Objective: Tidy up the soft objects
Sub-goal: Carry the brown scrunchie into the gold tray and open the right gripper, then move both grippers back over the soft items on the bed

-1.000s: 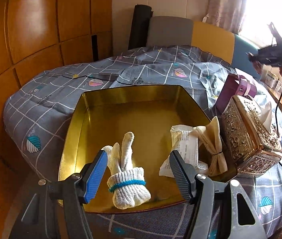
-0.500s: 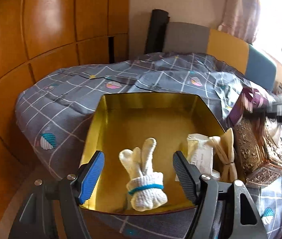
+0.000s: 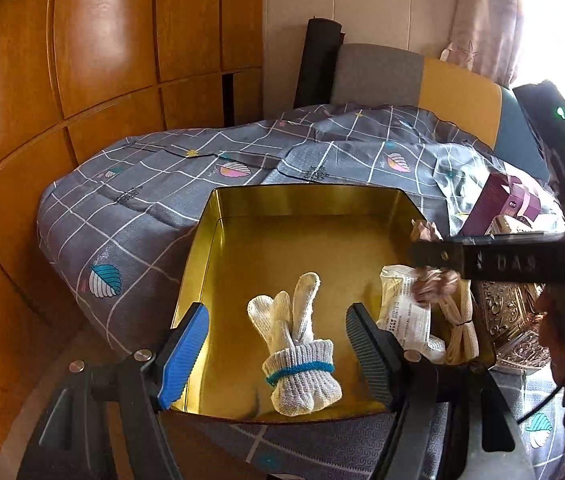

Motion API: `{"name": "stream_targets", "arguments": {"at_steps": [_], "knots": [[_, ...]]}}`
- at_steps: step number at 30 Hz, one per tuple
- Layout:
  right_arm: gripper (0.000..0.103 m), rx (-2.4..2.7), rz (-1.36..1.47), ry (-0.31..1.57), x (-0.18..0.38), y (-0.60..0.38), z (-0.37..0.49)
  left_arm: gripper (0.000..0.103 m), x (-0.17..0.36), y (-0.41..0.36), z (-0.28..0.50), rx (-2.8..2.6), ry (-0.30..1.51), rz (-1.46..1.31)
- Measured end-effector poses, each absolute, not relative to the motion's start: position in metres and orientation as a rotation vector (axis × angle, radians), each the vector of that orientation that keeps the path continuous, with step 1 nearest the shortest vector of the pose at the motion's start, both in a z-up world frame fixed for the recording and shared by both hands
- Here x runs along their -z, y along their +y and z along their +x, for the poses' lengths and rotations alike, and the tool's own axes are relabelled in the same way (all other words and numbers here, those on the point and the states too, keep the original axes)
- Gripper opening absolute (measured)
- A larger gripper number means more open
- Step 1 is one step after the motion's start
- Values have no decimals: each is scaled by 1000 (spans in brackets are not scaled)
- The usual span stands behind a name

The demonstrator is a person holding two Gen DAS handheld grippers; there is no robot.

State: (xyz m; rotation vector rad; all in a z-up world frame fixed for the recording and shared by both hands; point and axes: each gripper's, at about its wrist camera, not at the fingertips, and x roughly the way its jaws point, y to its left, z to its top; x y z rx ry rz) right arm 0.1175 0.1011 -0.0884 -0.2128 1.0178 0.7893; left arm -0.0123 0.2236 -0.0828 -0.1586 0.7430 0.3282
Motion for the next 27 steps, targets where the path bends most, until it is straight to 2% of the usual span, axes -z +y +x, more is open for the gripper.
{"name": "stream_targets", "arguments": {"at_steps": [1, 5, 10, 16, 27], "knots": [[52, -779, -192, 1011, 88, 101, 119, 72, 83, 223, -12, -327, 744, -159], [61, -778, -142, 995, 82, 100, 121, 72, 84, 222, -12, -322, 749, -161], [62, -745, -167, 951, 75, 93, 114, 72, 84, 220, -12, -318, 750, -157], [73, -667, -211, 844, 63, 68, 97, 72, 84, 213, -12, -301, 753, -140], [81, -510, -162, 731, 34, -20, 88, 72, 74, 199, -13, -282, 732, -88]]}}
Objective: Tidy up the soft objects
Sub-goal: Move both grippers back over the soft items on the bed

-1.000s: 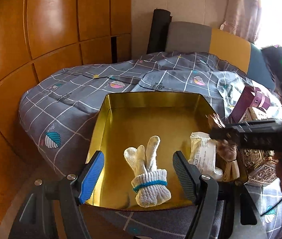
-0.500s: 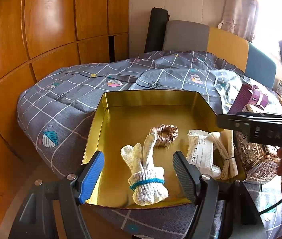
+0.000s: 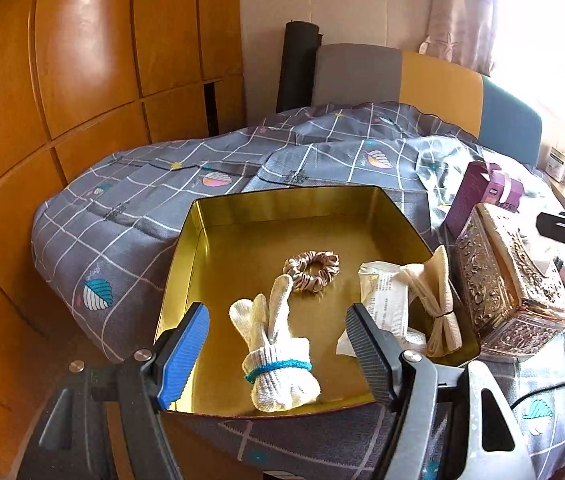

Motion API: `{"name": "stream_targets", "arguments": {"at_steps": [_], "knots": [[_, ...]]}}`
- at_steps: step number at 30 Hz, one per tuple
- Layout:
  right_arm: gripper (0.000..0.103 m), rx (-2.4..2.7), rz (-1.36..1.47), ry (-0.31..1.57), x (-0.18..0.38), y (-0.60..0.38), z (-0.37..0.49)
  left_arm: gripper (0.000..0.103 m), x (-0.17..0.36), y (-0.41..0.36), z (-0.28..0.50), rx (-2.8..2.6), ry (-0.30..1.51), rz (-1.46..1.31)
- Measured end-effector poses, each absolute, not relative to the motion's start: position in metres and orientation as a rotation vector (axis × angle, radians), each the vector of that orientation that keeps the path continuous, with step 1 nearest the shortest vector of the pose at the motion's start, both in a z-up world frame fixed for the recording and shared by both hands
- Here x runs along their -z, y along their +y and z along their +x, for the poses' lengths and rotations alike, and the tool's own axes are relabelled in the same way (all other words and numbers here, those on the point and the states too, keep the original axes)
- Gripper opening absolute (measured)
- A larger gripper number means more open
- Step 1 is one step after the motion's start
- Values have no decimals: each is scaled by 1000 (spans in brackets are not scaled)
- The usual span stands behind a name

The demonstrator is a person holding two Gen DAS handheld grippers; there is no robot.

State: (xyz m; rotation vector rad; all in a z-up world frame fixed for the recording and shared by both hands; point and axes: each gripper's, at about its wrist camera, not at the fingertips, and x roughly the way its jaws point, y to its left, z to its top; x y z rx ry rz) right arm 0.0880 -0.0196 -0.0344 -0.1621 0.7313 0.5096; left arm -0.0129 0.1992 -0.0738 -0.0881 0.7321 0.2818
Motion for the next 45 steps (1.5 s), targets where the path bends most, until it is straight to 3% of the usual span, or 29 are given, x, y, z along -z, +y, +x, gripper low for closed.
{"name": "stream_targets", "arguments": {"at_steps": [15, 29, 40, 45], "knots": [[83, -159, -25, 712, 26, -183, 105, 72, 46, 155, -2, -208, 685, 25], [84, 135, 61, 758, 55, -316, 130, 72, 11, 93, 23, -48, 636, 110], [84, 351, 381, 801, 83, -408, 122, 80, -24, -20, 81, 266, 657, 113], [84, 353, 477, 789, 83, -421, 116, 81, -14, -103, 112, 367, 722, 272]]}}
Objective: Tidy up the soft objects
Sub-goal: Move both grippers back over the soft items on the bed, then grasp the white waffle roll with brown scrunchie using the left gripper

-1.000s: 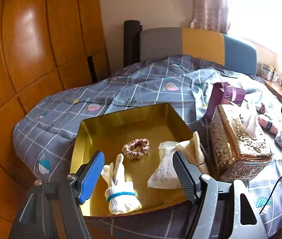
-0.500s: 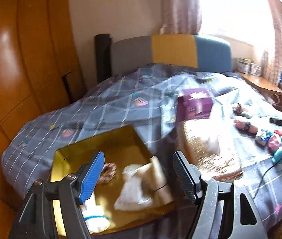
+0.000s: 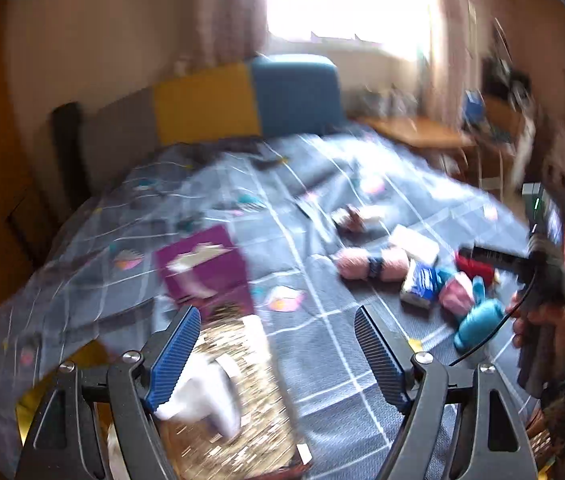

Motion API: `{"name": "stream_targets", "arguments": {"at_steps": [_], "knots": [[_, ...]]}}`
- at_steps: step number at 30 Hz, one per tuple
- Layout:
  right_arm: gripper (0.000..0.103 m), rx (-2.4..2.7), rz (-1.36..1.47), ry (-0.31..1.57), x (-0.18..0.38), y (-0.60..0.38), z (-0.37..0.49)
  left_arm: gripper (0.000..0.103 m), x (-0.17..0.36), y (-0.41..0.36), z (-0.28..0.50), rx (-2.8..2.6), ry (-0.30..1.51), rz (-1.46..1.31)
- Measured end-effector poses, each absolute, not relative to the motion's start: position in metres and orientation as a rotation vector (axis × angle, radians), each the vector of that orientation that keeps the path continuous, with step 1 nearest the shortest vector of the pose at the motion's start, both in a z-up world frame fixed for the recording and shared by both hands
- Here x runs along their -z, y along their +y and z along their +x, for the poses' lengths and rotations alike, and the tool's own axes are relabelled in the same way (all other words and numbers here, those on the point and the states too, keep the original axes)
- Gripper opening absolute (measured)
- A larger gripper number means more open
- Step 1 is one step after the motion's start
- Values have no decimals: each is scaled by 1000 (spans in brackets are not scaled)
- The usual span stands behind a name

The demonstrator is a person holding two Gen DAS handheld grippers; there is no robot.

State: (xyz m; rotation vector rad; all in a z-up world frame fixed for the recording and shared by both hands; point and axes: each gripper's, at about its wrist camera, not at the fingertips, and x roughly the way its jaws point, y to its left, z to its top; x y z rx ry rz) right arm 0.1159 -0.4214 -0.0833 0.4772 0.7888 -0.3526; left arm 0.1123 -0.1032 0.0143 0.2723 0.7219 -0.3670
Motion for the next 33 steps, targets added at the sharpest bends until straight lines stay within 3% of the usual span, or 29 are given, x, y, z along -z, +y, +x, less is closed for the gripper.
{"name": "stream_targets", "arguments": {"at_steps": [8, 18, 33], "knots": [[85, 339, 570, 766, 81, -431, 108, 81, 44, -175, 191, 491, 1057, 46], [85, 258, 655, 791, 85, -433, 109, 81, 63, -275, 265, 441, 917, 426], [87, 118, 711, 886, 101, -422, 121, 87, 140, -376, 351, 504, 835, 856]]}}
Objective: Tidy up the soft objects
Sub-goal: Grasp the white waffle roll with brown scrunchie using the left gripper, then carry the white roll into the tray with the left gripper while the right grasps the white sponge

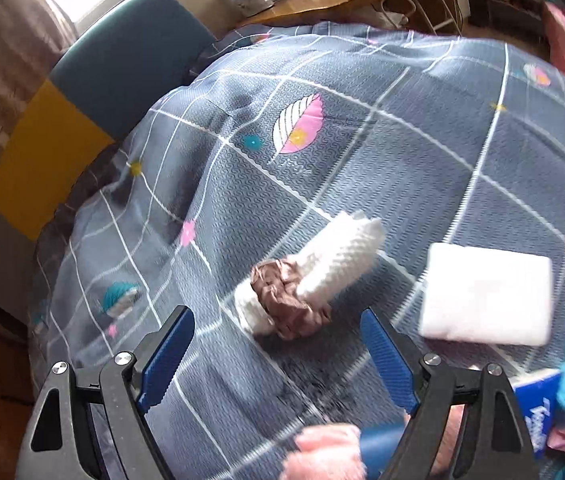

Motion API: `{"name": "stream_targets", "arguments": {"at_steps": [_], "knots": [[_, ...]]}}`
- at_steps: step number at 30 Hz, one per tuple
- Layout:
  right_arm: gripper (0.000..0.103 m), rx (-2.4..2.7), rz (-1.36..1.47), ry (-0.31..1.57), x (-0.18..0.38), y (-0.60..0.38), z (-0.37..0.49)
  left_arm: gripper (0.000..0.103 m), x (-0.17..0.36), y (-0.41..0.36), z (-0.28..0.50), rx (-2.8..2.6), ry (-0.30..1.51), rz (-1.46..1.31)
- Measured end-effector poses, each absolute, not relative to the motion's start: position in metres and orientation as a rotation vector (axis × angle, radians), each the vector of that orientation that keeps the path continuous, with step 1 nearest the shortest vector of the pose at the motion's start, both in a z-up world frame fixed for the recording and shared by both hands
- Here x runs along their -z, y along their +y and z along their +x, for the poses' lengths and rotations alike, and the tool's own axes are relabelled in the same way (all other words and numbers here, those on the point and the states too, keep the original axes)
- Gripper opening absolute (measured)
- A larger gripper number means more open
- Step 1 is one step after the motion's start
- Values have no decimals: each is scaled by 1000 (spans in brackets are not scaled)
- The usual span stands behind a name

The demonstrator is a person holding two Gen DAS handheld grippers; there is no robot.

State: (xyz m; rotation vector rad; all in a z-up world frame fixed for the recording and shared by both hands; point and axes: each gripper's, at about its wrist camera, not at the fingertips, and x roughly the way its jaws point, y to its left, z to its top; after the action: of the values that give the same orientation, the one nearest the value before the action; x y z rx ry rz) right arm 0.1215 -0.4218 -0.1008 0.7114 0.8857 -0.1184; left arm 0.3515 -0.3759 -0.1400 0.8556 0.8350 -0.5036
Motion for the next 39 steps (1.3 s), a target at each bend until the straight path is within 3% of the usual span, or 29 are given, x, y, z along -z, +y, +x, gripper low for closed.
{"name": "stream_targets", "arguments": {"at_steps": [4, 6, 7, 19, 25, 31, 39], "knots": [[87, 100, 745, 924, 110, -422, 124, 87, 154, -385, 368, 524, 849, 865], [87, 96, 749, 923, 111, -422, 124, 68, 162, -387, 373, 542, 867, 866], [87, 94, 747, 924, 111, -421, 124, 45, 165, -385, 375, 545, 889, 849], [87, 94, 735, 899, 107, -420, 123, 42, 111, -340, 364, 565, 976, 548], [87, 87, 681, 899, 104, -411, 125, 42, 52, -308, 387, 447, 969, 410], [87, 76, 613, 895, 101, -402, 127, 42, -15, -221, 408, 219, 923, 277], [87, 68, 561, 889, 99, -395, 127, 42, -54, -72, 397, -30, 894, 191]]}}
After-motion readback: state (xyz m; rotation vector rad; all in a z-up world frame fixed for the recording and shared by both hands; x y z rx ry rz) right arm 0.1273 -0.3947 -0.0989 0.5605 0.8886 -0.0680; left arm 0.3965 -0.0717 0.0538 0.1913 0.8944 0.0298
